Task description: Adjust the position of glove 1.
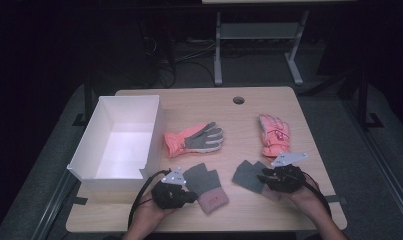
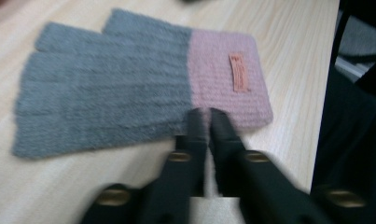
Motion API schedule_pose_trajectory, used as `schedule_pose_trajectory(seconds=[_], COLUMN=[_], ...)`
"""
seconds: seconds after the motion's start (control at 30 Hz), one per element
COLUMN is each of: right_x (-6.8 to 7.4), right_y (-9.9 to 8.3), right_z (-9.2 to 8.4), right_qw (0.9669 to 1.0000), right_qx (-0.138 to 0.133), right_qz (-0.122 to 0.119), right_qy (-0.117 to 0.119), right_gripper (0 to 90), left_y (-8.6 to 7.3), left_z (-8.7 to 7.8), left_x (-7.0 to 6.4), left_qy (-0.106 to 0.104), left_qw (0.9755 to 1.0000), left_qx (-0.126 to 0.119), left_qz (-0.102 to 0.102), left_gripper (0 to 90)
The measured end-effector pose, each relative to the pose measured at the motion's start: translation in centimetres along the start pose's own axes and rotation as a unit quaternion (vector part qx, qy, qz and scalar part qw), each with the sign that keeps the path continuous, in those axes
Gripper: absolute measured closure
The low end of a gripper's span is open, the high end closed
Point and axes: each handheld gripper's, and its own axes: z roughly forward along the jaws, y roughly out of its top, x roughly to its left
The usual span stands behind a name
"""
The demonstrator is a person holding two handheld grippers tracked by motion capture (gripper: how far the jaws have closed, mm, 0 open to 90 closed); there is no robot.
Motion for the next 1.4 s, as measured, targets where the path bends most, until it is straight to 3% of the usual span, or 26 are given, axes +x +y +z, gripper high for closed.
schedule_pose_trajectory(seconds=[0.13, 0.37, 0.47, 0.5, 0.53, 0.57, 0.6, 0.67, 0.7, 0.73, 0.77, 0.8, 0.9, 0.97, 1.23, 1.3, 1.4], right_x=[-0.3, -0.7, -1.0, -1.0, -1.1, -1.1, -1.3, -1.5, -1.5, -1.6, -1.7, -1.6, -1.5, -1.4, -1.0, -0.2, 1.0], right_y=[-0.6, -0.8, -0.7, -0.7, -0.6, -0.6, -0.6, -0.7, -0.7, -0.9, -0.9, -1.0, -1.0, -1.0, -0.1, 0.8, 2.0], right_z=[-0.7, -1.0, -0.5, -0.5, 0.0, 0.0, 0.6, 1.3, 1.3, 1.6, 1.6, 1.6, 1.6, 1.6, 0.6, 0.3, 0.4], right_qw=[1.0000, 0.9999, 0.9998, 0.9998, 0.9995, 0.9995, 0.9991, 0.9986, 0.9986, 0.9986, 0.9987, 0.9988, 0.9989, 0.9990, 0.9990, 0.9981, 0.9974], right_qx=[-0.003, -0.003, 0.004, 0.004, 0.007, 0.007, 0.014, 0.026, 0.026, 0.025, 0.026, 0.026, 0.025, 0.022, -0.007, -0.018, -0.024], right_qz=[0.001, 0.010, 0.008, 0.008, 0.007, 0.007, 0.006, 0.006, 0.006, 0.007, 0.006, 0.007, 0.000, 0.000, 0.015, 0.028, 0.025], right_qy=[-0.003, 0.001, 0.020, 0.020, 0.031, 0.031, 0.041, 0.045, 0.045, 0.047, 0.043, 0.040, 0.040, 0.039, 0.041, 0.052, 0.063], right_gripper=[61.9, 60.3, 58.1, 58.1, 56.9, 56.9, 56.4, 59.6, 59.6, 65.7, 65.7, 75.6, 84.7, 85.7, 86.1, 86.0, 85.9], left_y=[0.5, 2.3, 2.9, 2.9, 2.9, 2.9, 2.6, 2.4, 2.2, 1.7, 1.7, 1.2, 0.7, 0.1, -1.1, -1.2, -1.3], left_z=[1.6, 3.5, 3.9, 3.9, 3.4, 3.4, 2.9, 2.6, 2.3, 1.9, 1.9, 1.6, 1.2, 0.7, -0.3, -0.4, -0.6], left_x=[-0.5, -0.8, -0.9, -0.9, -1.0, -1.0, -1.0, -0.9, -0.9, -1.0, -1.0, -1.0, -1.2, -1.3, -0.6, -0.4, -0.2], left_qy=[-0.007, -0.016, -0.011, -0.011, 0.003, 0.003, 0.016, 0.020, 0.022, 0.026, 0.026, 0.036, 0.042, 0.046, 0.053, 0.061, 0.064], left_qw=[0.9995, 0.9990, 0.9990, 0.9990, 0.9989, 0.9989, 0.9993, 0.9992, 0.9993, 0.9992, 0.9992, 0.9988, 0.9988, 0.9987, 0.9985, 0.9981, 0.9979], left_qx=[0.028, 0.029, 0.024, 0.024, 0.021, 0.021, 0.004, 0.003, 0.002, -0.001, -0.001, 0.002, 0.002, -0.010, -0.002, -0.004, -0.008], left_qz=[0.010, 0.028, 0.037, 0.037, 0.043, 0.043, 0.033, 0.033, 0.031, 0.029, 0.029, 0.033, 0.028, 0.017, 0.014, 0.011, 0.004], left_gripper=[89.8, 89.8, 89.7, 87.3, 80.8, 72.2, 65.1, 52.0, 52.0, 41.8, 37.6, 34.1, 25.1, 21.2, 19.8, 20.0, 20.2])
